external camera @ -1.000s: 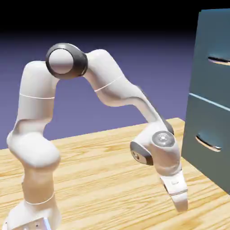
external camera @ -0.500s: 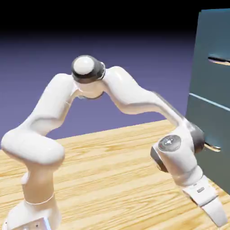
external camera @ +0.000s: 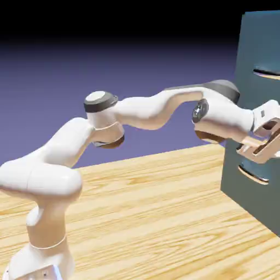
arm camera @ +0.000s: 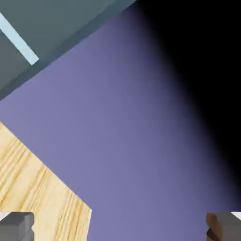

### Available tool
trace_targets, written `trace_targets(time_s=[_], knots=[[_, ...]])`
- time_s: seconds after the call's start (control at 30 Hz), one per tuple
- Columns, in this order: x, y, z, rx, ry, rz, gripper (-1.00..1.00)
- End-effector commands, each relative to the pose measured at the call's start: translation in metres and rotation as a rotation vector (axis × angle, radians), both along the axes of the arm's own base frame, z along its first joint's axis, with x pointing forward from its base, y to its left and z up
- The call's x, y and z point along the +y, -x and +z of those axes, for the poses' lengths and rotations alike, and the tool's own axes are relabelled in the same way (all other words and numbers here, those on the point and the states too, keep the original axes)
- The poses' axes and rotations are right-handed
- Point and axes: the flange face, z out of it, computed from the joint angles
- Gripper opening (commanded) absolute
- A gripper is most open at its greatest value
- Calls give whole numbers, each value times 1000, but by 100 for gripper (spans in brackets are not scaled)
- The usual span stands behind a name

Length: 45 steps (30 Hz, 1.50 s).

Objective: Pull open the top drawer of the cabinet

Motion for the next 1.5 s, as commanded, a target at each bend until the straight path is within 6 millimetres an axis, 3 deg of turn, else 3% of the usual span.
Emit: trace_targets(time_s=[0.0,0.13,0.17,0.2,0.4,0.43,0.47,0.9,1.33,1.37,1.4,1.43,1.47], knots=[[25,-8,13,-24,67,57,0],[142,-32,57,-126,338,300,0],[159,-34,61,-140,373,333,0],[159,-34,61,-140,373,333,0],[159,-84,61,-140,373,333,0],[159,-84,61,-140,373,333,-100],[159,-84,61,-140,373,333,-100],[159,36,61,-140,373,333,-100],[159,195,61,-140,373,333,-100],[159,201,61,-140,373,333,-100],[159,201,61,-140,373,333,100],[159,201,61,-140,373,333,100],[160,217,63,-141,376,332,100]])
